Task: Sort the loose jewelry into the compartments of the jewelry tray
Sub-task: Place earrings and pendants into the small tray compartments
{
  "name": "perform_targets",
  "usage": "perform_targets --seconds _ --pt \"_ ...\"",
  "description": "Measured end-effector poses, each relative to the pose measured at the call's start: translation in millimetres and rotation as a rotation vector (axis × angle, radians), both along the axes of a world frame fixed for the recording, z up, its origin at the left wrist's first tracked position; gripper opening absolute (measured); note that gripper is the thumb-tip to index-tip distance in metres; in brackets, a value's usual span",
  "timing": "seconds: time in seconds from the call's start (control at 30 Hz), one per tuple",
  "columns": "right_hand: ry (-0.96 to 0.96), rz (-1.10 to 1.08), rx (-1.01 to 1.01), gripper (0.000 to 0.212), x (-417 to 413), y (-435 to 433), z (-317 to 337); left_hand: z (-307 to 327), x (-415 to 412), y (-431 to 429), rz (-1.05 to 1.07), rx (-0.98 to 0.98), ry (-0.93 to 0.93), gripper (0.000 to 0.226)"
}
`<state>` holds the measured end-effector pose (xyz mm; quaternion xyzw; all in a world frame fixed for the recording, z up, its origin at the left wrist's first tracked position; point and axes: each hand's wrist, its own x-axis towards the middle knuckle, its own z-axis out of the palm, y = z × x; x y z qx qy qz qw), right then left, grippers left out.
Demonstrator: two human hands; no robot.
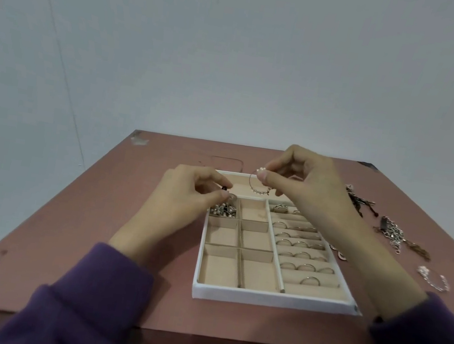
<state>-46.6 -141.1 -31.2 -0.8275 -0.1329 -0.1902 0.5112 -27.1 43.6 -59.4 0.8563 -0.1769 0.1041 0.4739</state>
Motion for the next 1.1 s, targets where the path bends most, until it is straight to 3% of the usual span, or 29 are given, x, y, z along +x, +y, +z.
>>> perform_targets --seconds 0.2,0.37,0.6,1.1 --pt "-0.027 0.031 -0.086 0.015 1.2 6.9 -0.7 -0.9 -5.2 0.1 -0.027 0.224 -0.108 0.010" --pt "-0.044 -0.044 -0.351 0.012 8.4 8.8 -2.3 -8.6 1.8 1.3 0.054 0.445 -0.216 0.013" --pt "0.041 -0.009 -0.629 0.007 15.3 6.5 -14.2 -10.0 4.8 1.4 0.095 0.365 -0.268 0.018" --pt "-0.002 0.026 -0.784 0.014 19.2 6.7 -17.7 -11.6 4.0 -0.3 0.030 0.374 -0.275 0.023"
